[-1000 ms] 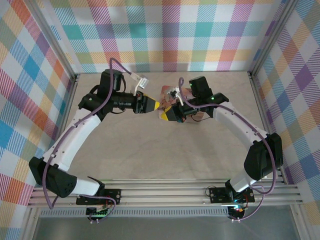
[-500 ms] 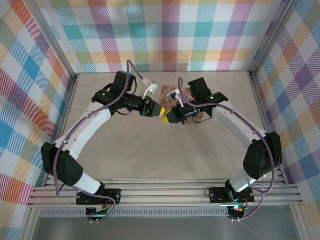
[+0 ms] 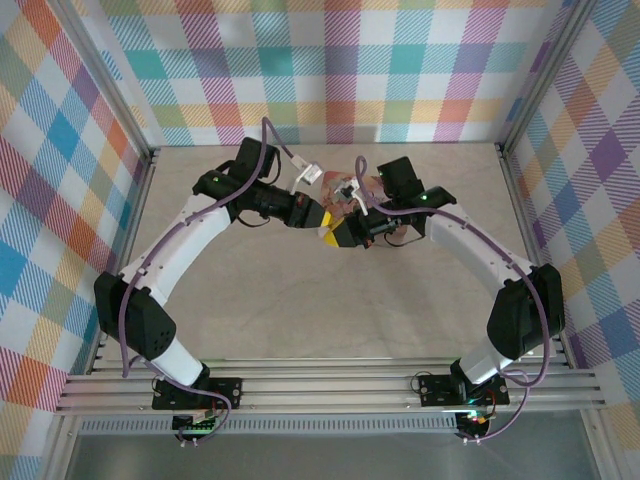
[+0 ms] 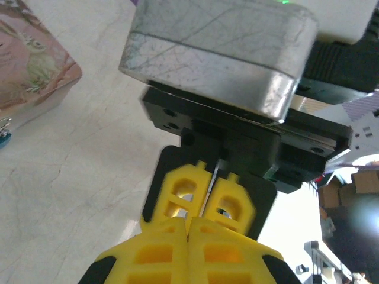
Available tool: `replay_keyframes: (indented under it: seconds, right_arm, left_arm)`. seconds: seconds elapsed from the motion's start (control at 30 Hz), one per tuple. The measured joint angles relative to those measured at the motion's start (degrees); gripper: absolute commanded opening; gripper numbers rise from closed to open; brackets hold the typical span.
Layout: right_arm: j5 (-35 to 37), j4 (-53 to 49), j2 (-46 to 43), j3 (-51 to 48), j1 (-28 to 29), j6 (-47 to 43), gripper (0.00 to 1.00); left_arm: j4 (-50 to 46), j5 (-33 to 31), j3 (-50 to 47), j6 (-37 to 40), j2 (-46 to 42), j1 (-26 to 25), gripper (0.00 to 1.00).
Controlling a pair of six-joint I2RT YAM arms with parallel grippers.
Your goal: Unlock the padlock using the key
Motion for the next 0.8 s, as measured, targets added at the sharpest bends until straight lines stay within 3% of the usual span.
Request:
replay_keyframes:
  seconds: [0.17,0.27,0.57,0.8]
  right_arm:
    - [4.61,10.21,-3.69,-6.23,-3.30,11.28,0.39]
    - [9.46,14.29,-5.88,-8.09,-6.38,20.31,0.43]
    - [17.49,25.59,-8.50,-10.29,-7.34,46.71,0.41]
    - [18.03,30.67,-6.36,-11.52,-7.15,61.64,0.36]
  left_arm:
    - [7.02,-4.68,-3.91,-10.32,-0.72,0.59,0.00]
    - [15.65,-9.29,-11.37,-20.33,-2.80,1.11,0.00]
    - [37.09,-22.12,-23.37,-47.25,-5.57,1.07,0.00]
    - [46.90,-27.47,-23.89,-57.44,-6.47,-0.24,0.00]
